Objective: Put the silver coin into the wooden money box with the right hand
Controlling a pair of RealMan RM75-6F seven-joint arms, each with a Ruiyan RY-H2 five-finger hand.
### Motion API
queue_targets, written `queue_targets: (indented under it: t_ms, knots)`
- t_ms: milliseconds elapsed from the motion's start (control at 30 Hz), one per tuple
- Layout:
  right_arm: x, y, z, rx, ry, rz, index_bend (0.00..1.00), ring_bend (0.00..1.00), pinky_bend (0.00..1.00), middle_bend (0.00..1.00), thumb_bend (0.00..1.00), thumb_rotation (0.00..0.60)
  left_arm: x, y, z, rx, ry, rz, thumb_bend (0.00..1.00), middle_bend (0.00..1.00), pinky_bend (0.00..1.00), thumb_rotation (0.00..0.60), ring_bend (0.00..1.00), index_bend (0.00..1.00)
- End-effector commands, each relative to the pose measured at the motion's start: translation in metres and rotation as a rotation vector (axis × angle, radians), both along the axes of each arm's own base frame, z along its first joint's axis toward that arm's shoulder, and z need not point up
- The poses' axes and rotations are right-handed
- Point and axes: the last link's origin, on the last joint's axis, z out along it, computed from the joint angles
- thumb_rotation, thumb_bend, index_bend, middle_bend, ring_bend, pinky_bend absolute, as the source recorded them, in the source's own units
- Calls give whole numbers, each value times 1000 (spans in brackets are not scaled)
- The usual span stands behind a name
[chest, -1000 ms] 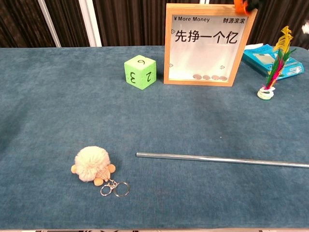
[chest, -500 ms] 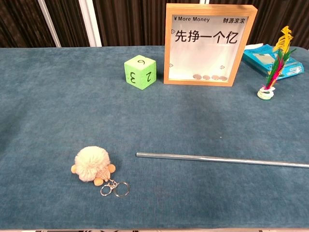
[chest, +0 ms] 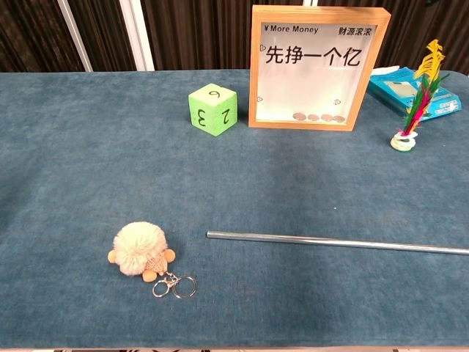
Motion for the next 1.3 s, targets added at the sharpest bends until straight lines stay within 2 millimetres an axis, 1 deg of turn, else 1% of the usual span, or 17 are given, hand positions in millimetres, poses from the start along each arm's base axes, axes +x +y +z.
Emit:
queue_targets:
  t_ms: [33,233,400,600,867,1300]
  knots:
    - [5,-2,-6,15,3,5,714,33,0,132,486,600,0,0,0,0,0,1,436,15,155,600,0,192]
    - [9,-4,-17,24,-26,0,707,30,0,128,485,600,0,-1,0,3,2,2,435,15,155,600,0,195]
    - [7,-8,-25,42,-29,-8,697,25,0,124,486,600,-1,-1,1,3,2,3,436,15,155,600,0,194]
    - [6,-10,-27,48,-32,-12,696,22,0,120,486,600,0,-1,1,2,3,1,436,15,155,600,0,195]
    - [11,-10,-29,62,-48,-12,694,15,0,113,486,600,-1,-1,1,3,1,0,436,15,155,600,0,194]
    - [9,-10,-32,81,-37,-25,647,3,0,100,486,600,-1,-1,1,1,-3,0,435,15,155,600,0,195]
